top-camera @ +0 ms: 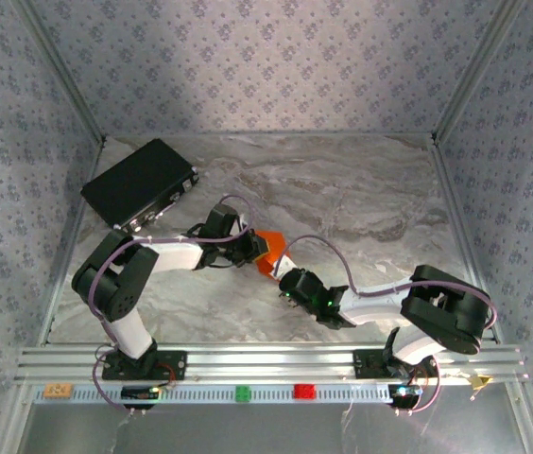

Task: Fold a paper plane with a square sheet of paper (pick it up from the middle)
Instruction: Fourth fold the wing at the center of the table.

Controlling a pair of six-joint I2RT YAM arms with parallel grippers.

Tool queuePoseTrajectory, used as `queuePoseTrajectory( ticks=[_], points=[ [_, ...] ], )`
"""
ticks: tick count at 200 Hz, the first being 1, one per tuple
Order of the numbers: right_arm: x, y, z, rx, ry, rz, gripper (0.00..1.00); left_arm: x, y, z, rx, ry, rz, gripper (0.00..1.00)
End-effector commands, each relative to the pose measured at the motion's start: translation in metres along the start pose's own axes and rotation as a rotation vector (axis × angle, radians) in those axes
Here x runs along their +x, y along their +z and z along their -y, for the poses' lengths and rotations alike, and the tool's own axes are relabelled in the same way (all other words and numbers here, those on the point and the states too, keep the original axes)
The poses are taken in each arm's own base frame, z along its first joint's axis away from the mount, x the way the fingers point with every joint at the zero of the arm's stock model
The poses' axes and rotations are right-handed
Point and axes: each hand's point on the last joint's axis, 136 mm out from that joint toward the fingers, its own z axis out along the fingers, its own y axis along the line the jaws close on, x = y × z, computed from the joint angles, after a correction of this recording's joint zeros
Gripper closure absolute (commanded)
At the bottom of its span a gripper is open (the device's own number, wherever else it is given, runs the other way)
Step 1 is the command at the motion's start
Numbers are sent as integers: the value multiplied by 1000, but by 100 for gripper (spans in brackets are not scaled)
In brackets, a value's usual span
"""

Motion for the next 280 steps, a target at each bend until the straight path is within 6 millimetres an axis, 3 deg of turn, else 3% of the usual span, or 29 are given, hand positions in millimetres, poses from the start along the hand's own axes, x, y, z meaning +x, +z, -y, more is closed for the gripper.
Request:
queuePoseTrajectory(
  ticks=[1,63,145,166,179,219,254,280],
  points=[
    [-6,2,1,13,-11,0,78,-5,-5,15,26,33,11,89],
    [-5,3,2,25,-12,-6,77,-4,-4,15,24,33,7,90],
    [-5,2,2,16,6,-6,91,-5,-6,16,25,35,13,86],
    [-4,3,2,12,13,-8,95,-7,-9,15,20,35,28,76],
    [-5,2,1,7,20,-6,96,-9,-12,14,7,36,47,63],
    [-6,5,-2,-54,104,-9,100,-14,-29,4,-75,50,118,39],
    [-10,7,-7,-170,229,3,100,-20,-47,-3,-131,55,193,30],
    [-12,8,-9,-256,322,-1,100,-22,-52,-5,-139,51,207,29]
  ],
)
